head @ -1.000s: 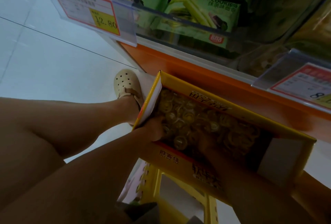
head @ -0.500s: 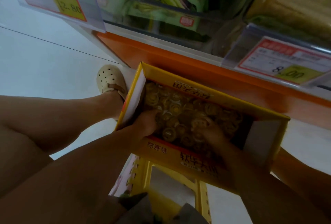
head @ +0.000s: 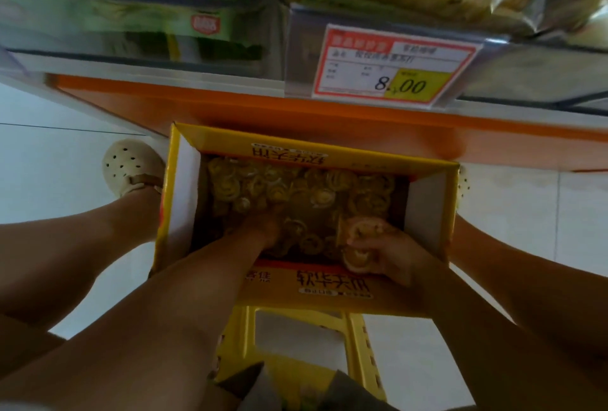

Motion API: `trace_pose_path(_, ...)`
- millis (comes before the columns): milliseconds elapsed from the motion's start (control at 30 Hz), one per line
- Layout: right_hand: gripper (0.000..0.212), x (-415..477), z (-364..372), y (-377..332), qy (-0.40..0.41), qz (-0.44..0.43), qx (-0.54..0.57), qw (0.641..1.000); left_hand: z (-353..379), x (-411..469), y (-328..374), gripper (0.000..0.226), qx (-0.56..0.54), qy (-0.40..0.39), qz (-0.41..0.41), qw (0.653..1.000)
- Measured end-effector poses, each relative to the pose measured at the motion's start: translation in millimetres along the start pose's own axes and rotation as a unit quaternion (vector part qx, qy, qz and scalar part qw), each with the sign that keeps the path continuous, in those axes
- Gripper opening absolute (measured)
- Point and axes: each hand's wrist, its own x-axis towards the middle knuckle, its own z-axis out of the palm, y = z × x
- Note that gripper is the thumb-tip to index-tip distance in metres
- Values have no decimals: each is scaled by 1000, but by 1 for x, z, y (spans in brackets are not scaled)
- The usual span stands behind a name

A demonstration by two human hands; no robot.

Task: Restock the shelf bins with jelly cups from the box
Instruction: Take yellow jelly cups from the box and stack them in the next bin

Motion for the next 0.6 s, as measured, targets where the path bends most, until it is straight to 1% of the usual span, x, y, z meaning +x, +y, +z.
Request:
trace_pose_path(33, 48, -4, -1, -1, 0, -2, -1, 1000, 3, 1, 2, 48, -8, 13, -6, 1000)
trace_pose_path(133, 54, -7, -9, -1, 5, 1, 12, 1000, 10, 9, 4, 49, -24, 51, -7, 998)
trace_pose_path(167, 56, -8, -11, -2, 9, 4, 20, 1000, 10, 11, 6, 48, -24, 50, -3, 998)
trace_pose_path(267, 55, -6, -14, -3, 14, 6, 34, 999, 8, 18, 4, 36, -38, -4, 5, 999)
trace_pose_path(300, 56, -6, -13, -3, 17, 7, 43, 999, 6, 18, 3, 32, -44, -12, 15, 999)
trace_pose_path(333, 54, -5, -11, -3, 18, 7, 51, 998, 3, 17, 3, 26, -60, -15, 27, 998)
trace_pose_path(400, 44, -4, -6, -4, 11, 2, 57, 998, -1, 14, 1, 17, -84, 3, 46, 995)
trace_pose_path(500, 39, 0, 0, -3, 3, -1, 35, 999, -3, 9, -2, 19, -162, 38, 44, 985)
trace_pose_path(600, 40, 3, 3, -6, 3, -2, 22, 1000, -14, -7, 3, 23, -227, 29, 36, 973)
